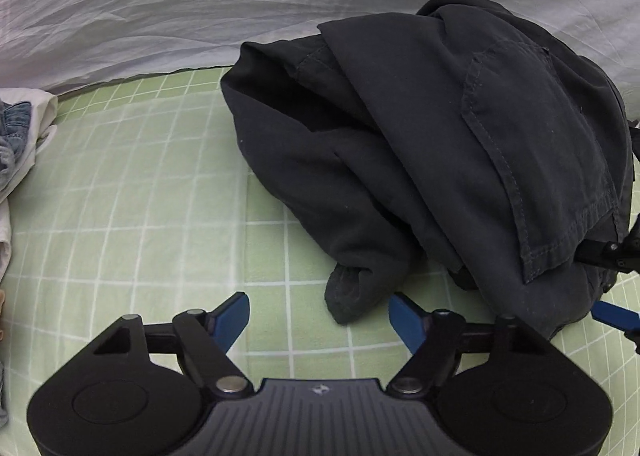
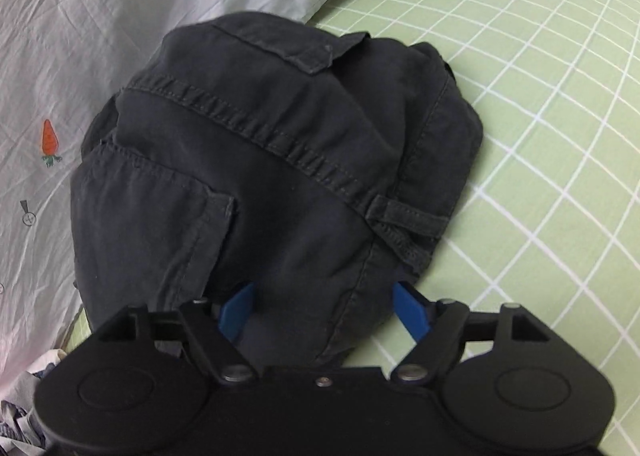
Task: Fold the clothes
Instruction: 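Move both open tools toward the crumpled dark jacket and reach its edges, then close the left tool on the jacket hem while the right tool grips another edge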
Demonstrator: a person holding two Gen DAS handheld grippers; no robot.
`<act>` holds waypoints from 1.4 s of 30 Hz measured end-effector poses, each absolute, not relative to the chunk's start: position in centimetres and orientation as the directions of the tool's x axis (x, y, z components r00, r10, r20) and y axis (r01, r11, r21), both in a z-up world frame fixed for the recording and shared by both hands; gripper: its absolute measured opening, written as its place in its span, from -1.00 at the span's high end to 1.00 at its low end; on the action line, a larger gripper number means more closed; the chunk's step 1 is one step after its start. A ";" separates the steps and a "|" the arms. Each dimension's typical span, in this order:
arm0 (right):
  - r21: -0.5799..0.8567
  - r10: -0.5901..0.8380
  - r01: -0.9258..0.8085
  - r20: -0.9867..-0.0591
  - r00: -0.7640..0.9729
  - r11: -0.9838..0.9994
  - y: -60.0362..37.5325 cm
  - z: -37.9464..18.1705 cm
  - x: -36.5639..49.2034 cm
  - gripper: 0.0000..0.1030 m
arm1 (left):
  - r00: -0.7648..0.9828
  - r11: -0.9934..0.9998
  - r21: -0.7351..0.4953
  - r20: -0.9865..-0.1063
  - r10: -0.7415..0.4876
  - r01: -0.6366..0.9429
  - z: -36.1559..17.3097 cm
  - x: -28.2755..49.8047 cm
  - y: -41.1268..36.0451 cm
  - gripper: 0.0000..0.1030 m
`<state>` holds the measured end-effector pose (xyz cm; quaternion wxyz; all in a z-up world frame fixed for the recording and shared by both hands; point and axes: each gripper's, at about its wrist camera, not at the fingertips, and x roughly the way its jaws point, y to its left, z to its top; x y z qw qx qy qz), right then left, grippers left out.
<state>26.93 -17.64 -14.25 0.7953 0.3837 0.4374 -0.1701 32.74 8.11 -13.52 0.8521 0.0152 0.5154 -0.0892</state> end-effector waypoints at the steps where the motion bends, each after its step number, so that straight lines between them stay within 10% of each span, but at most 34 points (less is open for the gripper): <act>1: 0.458 0.068 0.612 -0.832 0.551 0.645 -17.2 -14.7 27.3 -0.51 | 0.451 0.979 -0.076 -0.879 -0.155 0.187 -13.6 33.1 8.0 -0.42; 4: 0.453 0.061 0.636 -0.840 0.539 0.625 -16.6 -15.1 28.2 -0.51 | 0.444 0.965 -0.087 -0.875 -0.193 0.249 -14.0 33.9 7.4 -0.16; 7: 0.451 0.075 0.604 -0.836 0.543 0.657 -16.0 -14.4 28.9 -0.01 | 0.417 0.954 -0.126 -0.878 -0.236 0.273 -14.6 34.6 7.0 0.38; 16: 0.424 0.073 0.522 -0.823 0.564 0.740 -16.4 -11.5 26.7 0.41 | 0.436 0.962 -0.113 -0.874 -0.215 0.247 -14.4 33.3 6.4 0.77; 42: -0.227 -0.539 0.580 -0.713 0.448 0.782 -44.9 -10.4 11.8 0.52 | 0.506 0.915 0.329 -0.762 0.404 -0.235 -10.1 19.1 8.2 0.89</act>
